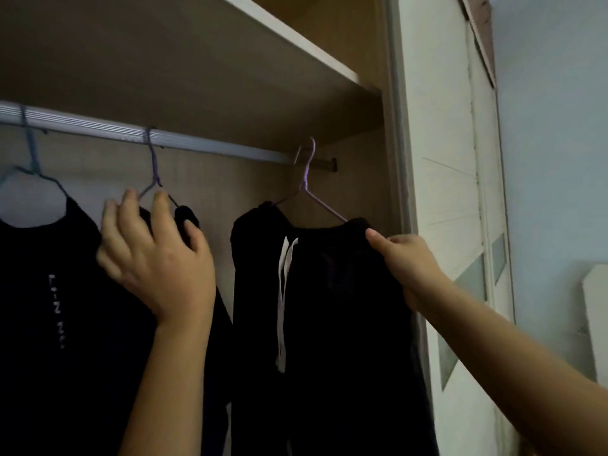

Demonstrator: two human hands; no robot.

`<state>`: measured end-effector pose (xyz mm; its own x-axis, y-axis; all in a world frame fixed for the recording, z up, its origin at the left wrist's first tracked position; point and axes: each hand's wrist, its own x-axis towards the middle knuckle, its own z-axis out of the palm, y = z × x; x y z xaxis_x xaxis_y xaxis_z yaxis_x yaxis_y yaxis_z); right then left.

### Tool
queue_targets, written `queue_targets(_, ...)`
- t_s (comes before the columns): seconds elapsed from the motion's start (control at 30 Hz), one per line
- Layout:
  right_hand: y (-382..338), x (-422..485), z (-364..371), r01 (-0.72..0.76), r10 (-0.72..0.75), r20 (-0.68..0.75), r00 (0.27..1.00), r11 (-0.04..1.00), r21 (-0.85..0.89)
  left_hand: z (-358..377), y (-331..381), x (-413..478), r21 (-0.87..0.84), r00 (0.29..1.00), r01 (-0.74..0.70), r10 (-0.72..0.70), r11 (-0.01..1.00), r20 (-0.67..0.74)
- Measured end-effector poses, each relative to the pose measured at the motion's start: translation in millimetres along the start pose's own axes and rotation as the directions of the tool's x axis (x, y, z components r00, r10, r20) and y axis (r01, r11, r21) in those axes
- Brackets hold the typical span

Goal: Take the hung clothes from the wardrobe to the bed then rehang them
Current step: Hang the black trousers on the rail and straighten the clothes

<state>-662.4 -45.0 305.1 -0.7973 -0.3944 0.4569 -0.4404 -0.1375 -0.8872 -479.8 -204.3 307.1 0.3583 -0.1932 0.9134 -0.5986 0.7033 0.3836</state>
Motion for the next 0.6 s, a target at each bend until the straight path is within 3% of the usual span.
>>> queue_targets(0.33,-11,63,78,0.101,-0.116,0.073,0.991,0.977,0.187,11,-20,15,0.124,0.992,0.11,-0.101,0.986,-0.078)
queue_targets(0.43,-7,76,88,0.071,-0.092,0.083,0.992,0.972,0.222,6,-27,16,0.183,0.989,0.149,-0.145,0.972,-0.036)
queue_targets(0.6,-8,99,105,0.014,-0.056,0.143,0.988,0.959,0.281,2,-26,15,0.292,0.992,0.085,-0.109,0.952,0.066)
